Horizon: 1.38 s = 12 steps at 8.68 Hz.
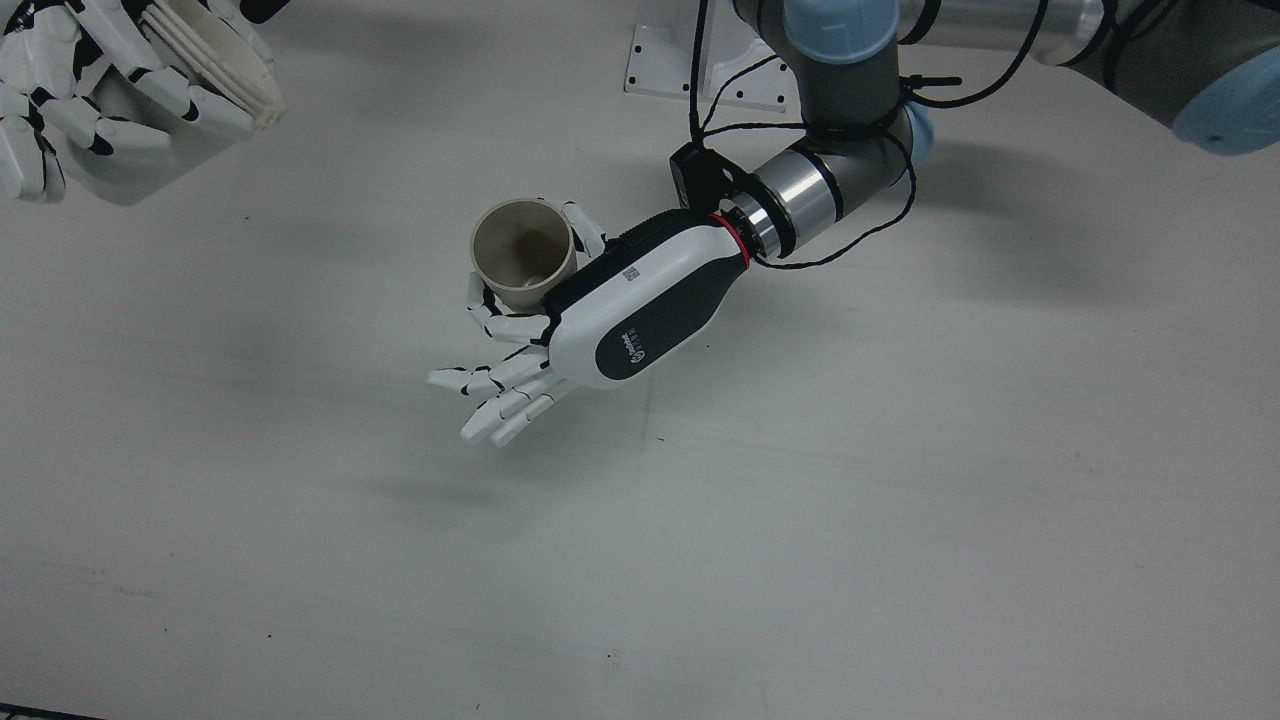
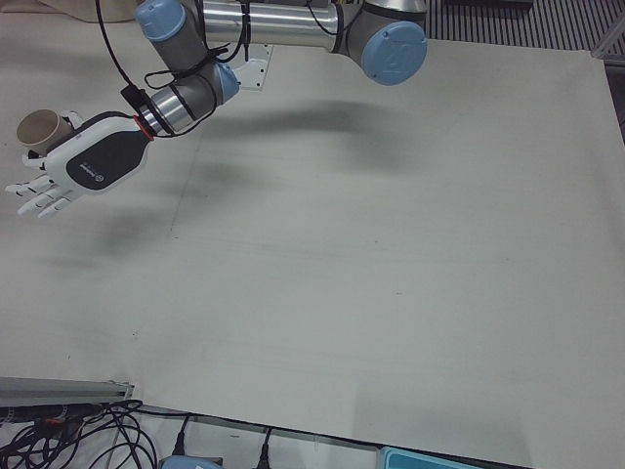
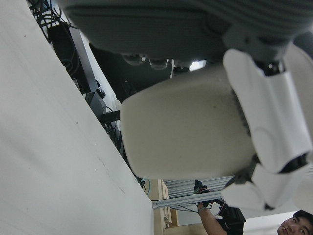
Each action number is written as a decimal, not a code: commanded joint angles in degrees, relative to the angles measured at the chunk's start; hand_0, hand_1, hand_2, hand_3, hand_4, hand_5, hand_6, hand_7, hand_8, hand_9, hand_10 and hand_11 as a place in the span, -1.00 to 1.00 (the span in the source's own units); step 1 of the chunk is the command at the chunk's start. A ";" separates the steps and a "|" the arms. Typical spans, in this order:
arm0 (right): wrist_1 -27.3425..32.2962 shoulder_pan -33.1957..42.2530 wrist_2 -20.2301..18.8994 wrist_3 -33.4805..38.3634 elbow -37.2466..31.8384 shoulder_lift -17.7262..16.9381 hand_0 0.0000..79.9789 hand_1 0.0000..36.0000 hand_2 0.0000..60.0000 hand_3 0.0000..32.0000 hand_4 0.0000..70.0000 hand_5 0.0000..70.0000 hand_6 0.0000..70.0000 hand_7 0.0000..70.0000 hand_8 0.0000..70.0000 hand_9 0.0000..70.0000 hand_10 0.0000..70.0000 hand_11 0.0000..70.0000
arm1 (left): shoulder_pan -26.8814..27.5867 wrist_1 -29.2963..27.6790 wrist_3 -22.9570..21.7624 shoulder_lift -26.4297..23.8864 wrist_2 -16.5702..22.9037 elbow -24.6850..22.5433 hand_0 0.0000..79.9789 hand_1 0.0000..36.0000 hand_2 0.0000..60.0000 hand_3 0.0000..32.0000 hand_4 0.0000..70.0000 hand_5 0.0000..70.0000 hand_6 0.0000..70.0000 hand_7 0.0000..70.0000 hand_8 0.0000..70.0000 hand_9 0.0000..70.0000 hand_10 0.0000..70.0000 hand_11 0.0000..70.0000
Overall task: Pour water
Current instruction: 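Move both held cups back toward their starting spots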
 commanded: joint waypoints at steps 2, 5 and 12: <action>-0.21 6.24 -0.96 29.59 -0.20 -12.35 1.00 1.00 1.00 -1.00 1.00 0.61 -0.03 0.63 -0.58 -0.35 -0.54 -0.24 | -5.51 -5.29 -5.44 15.38 0.03 -6.49 0.17 1.00 1.00 -1.00 0.71 1.00 -0.71 -0.37 -0.95 -0.91 -1.00 -1.00; -0.12 22.97 -18.11 51.68 -7.53 -22.92 1.00 1.00 1.00 -1.00 1.00 0.37 -0.03 0.59 -0.53 -0.29 -0.52 -0.21 | -12.81 -15.76 -11.41 28.84 0.56 -5.88 0.18 1.00 1.00 -1.00 0.71 1.00 -0.74 -0.35 -0.97 -0.91 -1.00 -0.97; 54.66 32.97 -39.28 65.59 -63.13 -22.76 1.00 0.93 0.52 -1.00 1.00 -0.09 -0.06 0.61 -0.48 -0.25 -0.62 -0.40 | -19.95 -27.39 -15.65 40.47 3.46 -3.77 0.19 1.00 1.00 -1.00 0.78 1.00 -0.71 -0.29 -0.95 -0.90 -0.98 -0.94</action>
